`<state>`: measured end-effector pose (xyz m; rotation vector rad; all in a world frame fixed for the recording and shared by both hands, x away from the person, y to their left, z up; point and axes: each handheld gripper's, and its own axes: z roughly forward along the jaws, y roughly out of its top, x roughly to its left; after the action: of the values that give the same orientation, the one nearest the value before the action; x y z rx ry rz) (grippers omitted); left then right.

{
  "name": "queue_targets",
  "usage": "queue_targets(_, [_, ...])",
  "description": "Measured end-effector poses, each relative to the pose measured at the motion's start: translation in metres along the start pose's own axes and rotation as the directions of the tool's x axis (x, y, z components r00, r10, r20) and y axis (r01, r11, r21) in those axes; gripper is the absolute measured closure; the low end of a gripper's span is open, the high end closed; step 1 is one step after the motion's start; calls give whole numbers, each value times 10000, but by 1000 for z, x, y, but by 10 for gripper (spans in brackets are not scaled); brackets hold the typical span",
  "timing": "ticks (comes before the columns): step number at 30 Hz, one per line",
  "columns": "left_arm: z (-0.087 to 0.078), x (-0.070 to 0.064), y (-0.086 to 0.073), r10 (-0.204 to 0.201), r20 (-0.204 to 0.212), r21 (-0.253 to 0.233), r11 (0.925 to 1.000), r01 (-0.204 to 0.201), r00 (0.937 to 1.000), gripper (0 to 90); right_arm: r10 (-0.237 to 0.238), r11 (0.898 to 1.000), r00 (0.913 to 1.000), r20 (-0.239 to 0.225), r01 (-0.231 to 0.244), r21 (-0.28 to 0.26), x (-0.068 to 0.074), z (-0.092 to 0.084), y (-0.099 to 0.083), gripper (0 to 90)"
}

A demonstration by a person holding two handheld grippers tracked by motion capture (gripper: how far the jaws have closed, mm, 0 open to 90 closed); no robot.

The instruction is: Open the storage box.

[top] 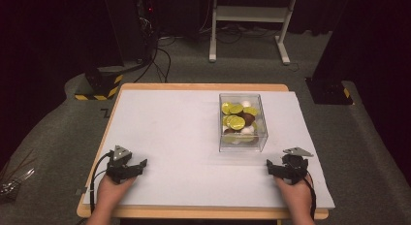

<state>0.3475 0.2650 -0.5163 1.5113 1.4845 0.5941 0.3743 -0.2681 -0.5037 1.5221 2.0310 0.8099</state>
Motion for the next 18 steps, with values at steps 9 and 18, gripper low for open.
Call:
queue_targets(9, [1,-1,0,-75,18,-85,9999,75,10000,290,-57,10000,10000,37,57,-42,0,0,-1,85])
queue_targets(18, [1,-2,-1,-54,39,-41,10000,54,10000,281,-50,10000,10000,9,50,-34,0,0,0,85])
